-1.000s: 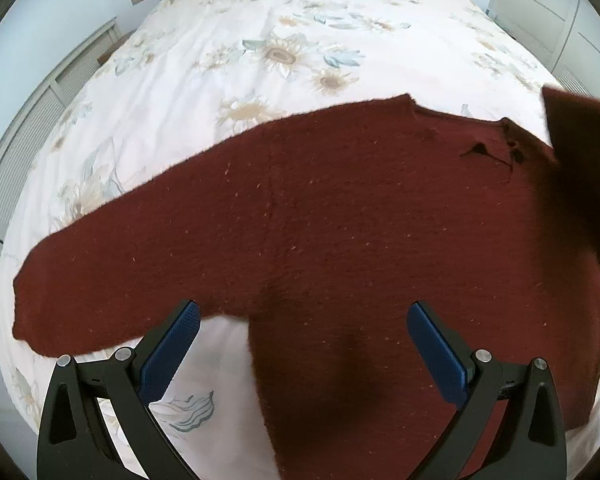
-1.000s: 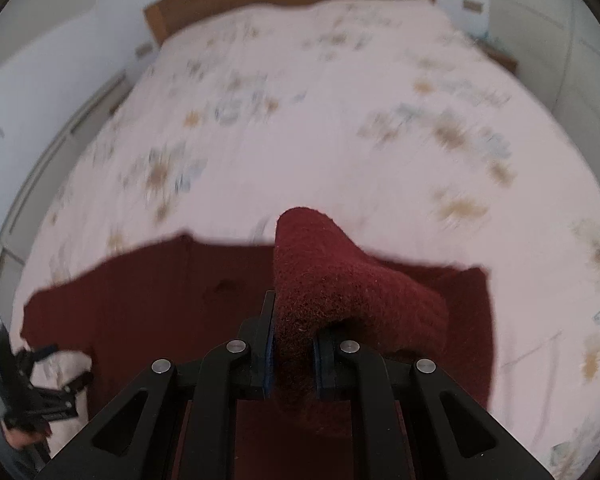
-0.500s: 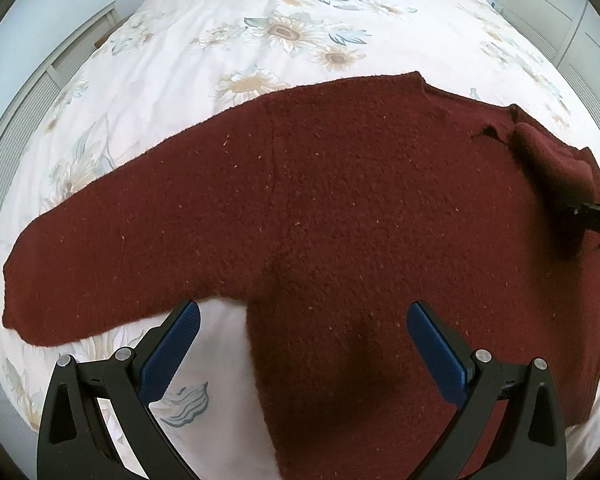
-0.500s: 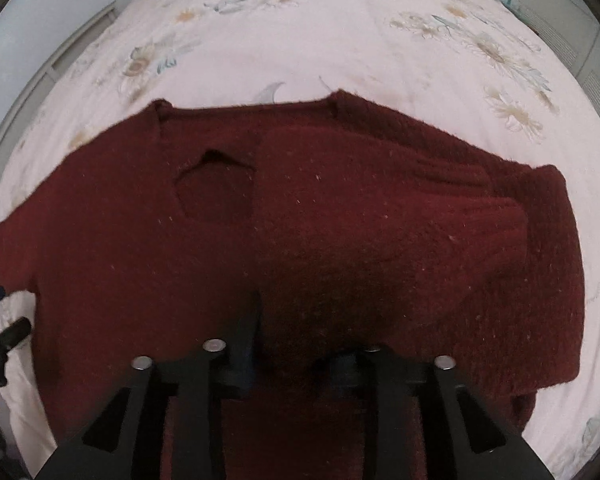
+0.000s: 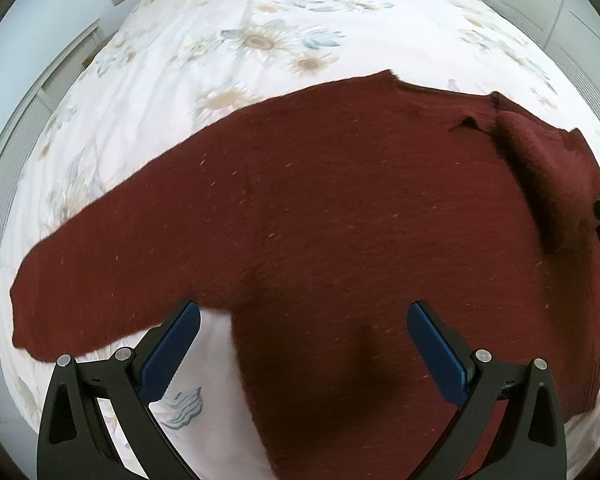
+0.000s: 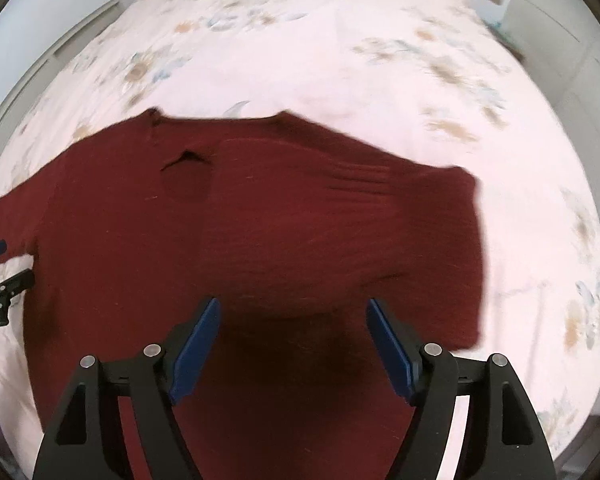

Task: Fold small clothes
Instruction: 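Grasp the other sleeve cuff with the left gripper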

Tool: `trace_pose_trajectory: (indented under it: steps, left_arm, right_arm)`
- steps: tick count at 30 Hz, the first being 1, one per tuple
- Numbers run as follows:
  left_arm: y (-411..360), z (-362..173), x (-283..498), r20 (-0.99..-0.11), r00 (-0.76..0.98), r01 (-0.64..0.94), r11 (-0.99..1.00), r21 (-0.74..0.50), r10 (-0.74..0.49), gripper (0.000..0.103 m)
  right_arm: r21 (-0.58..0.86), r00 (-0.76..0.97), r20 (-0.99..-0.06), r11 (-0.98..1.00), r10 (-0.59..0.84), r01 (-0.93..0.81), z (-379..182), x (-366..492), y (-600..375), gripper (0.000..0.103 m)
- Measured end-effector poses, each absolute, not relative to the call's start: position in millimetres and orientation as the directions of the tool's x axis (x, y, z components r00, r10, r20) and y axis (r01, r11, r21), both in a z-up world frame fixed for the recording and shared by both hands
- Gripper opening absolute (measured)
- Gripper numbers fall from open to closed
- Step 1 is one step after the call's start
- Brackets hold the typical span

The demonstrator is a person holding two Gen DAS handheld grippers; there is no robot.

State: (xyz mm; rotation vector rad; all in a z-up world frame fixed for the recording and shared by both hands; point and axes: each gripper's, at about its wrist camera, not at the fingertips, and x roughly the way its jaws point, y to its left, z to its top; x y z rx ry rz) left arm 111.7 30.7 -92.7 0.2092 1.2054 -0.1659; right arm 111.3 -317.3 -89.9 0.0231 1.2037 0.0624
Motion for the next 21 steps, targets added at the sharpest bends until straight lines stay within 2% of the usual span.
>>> trace_pose_trajectory:
  steps: [4,10,16,21]
  left_arm:
    - [9,-91,114,-0.934,0.355,0.286,0.956,0.073,-0.034,0.102]
    - [-57,-88,123,-0.930,0.360,0.423,0.902,0.088,-0.078,0.102]
    - [-145,-81,130,-0.915,0.377,0.580,0.806,0.113,-0.143,0.102]
    - [-214,-95,134,-0.924,0.354,0.678,0.721,0.144,-0.148,0.102]
  right_arm:
    - [0.004,0.359,-0.933,0.998,-0.016,0.055,-99,89,-356,0.079]
    - [0.017,0.310,-0.950,0.983,-0.041,0.183,-132,65,-405,0.079]
    - [0.030,0.310,-0.950,0.972,-0.045,0.231,-142,55,-428,0.079]
    - [0.041,0.313,-0.949,0.970,-0.037,0.239,-147,56,-435,0.079]
